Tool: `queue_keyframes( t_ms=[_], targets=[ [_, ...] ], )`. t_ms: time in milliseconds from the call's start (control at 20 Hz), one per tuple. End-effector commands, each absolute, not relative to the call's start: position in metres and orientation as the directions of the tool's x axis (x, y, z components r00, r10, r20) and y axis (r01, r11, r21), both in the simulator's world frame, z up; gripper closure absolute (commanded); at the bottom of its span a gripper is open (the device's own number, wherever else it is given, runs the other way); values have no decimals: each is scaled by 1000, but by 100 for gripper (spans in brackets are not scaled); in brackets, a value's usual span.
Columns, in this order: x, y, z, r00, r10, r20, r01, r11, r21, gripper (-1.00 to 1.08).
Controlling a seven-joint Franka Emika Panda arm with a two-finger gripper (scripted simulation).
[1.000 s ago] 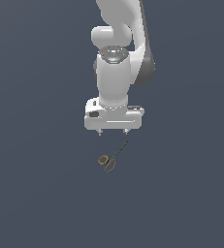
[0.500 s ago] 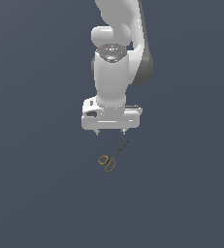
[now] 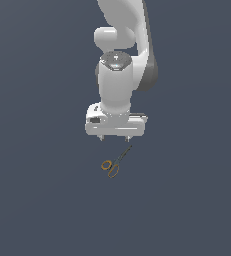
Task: Pick up the object and move it to a goal position.
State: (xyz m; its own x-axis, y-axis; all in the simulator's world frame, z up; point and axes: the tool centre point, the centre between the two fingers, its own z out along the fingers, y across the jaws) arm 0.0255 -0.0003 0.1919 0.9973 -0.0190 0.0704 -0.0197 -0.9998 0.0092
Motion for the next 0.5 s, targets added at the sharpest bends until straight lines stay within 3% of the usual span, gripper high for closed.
queue_keyframes(
  t_ms=[0,450],
  targets=[
    [26,1,186,996,-58,67,-59,-998,4,-92],
    [30,9,155,962,-269,47,-268,-963,-14,-92]
  ],
)
